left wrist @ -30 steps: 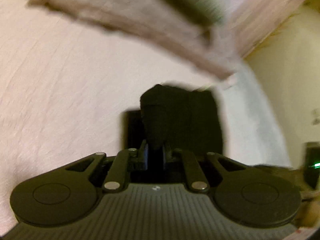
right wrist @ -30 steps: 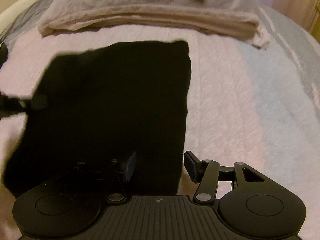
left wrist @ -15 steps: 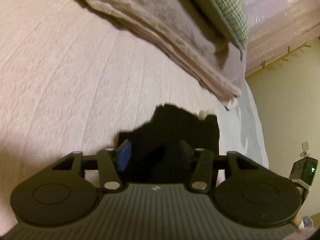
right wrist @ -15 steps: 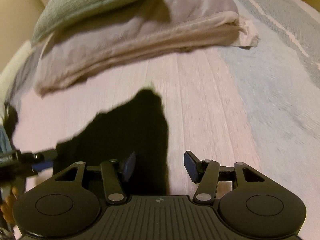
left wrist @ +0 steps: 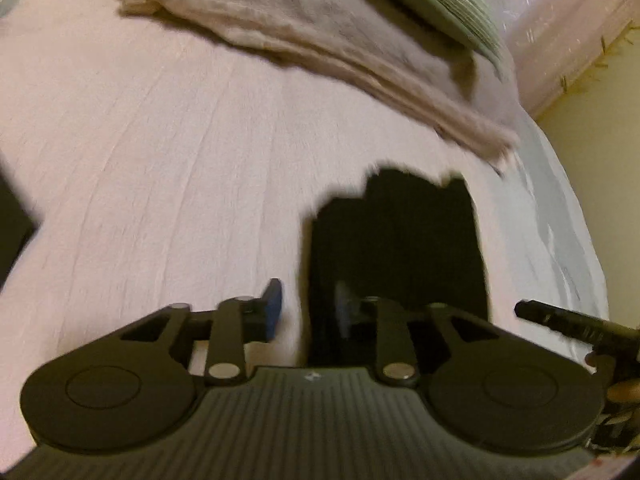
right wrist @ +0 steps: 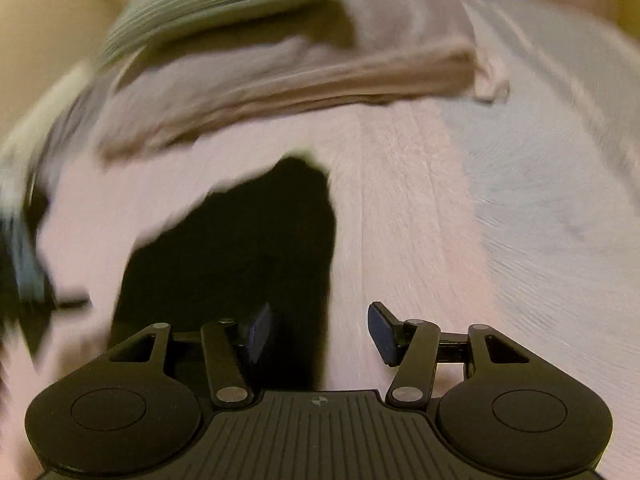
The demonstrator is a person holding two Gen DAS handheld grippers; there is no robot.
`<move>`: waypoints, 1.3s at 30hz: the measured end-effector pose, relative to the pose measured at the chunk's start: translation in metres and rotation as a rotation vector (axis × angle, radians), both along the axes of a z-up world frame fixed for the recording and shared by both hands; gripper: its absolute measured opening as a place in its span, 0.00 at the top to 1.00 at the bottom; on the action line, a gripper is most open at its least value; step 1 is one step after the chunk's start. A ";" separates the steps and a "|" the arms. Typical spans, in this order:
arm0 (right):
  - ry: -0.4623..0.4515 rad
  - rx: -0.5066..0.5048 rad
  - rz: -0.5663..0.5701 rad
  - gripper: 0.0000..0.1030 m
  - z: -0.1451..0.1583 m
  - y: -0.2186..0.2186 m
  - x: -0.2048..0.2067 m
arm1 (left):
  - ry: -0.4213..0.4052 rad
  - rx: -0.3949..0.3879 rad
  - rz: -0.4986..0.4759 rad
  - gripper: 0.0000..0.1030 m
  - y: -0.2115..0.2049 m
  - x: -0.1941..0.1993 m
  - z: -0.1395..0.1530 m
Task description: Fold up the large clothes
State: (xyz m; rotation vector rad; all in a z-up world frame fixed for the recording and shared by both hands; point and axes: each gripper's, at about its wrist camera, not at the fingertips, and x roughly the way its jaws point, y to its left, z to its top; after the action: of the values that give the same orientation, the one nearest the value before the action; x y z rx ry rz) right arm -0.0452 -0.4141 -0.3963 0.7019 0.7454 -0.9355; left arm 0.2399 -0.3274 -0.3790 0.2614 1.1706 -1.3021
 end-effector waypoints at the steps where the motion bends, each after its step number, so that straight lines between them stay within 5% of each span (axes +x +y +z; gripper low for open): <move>1: 0.050 -0.028 0.069 0.50 0.005 0.030 -0.001 | 0.051 0.015 0.008 0.75 0.019 -0.006 0.003; 5: 0.175 -0.090 0.262 0.50 0.005 0.109 0.007 | 0.273 0.060 0.104 0.73 0.073 -0.027 -0.010; 12: 0.368 -0.281 0.459 0.52 -0.028 0.143 0.042 | 0.335 0.068 0.243 0.71 0.068 -0.032 -0.046; 13: 0.392 -0.320 0.495 0.65 -0.032 0.145 0.047 | 0.349 0.056 0.257 0.79 0.068 -0.031 -0.050; 14: 0.402 -0.348 0.534 0.96 -0.035 0.147 0.049 | 0.345 0.050 0.268 0.91 0.070 -0.030 -0.052; 15: 0.404 -0.375 0.564 1.00 -0.035 0.149 0.051 | 0.333 0.038 0.276 0.99 0.074 -0.029 -0.052; 18: 0.406 -0.463 0.570 1.00 -0.033 0.158 0.045 | 0.286 -0.037 0.280 0.99 0.094 -0.032 -0.045; 20: 0.432 -0.390 0.533 1.00 -0.049 0.150 0.040 | 0.230 -0.007 0.267 1.00 0.098 -0.037 -0.055; 22: 0.427 -0.286 0.497 1.00 -0.063 0.142 0.034 | 0.268 0.032 0.301 1.00 0.099 -0.037 -0.070; 24: 0.354 -0.222 0.426 1.00 -0.055 0.136 0.026 | 0.225 0.022 0.285 1.00 0.095 -0.040 -0.062; 31: -0.022 -0.001 0.134 0.95 -0.015 0.120 0.009 | -0.114 0.000 0.205 0.99 0.091 -0.063 0.005; 35: 0.077 0.099 0.082 0.86 -0.042 0.108 0.028 | -0.216 0.073 0.005 0.92 0.060 -0.096 0.000; 39: 0.088 0.189 0.030 0.79 -0.045 0.101 0.032 | -0.226 0.255 -0.032 0.88 0.044 -0.108 -0.027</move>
State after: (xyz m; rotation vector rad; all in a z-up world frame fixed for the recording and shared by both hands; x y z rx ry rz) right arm -0.0135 -0.3133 -0.4409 0.8166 0.9285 -0.8798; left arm 0.1320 -0.2833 -0.4064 0.6005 1.1408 -1.1171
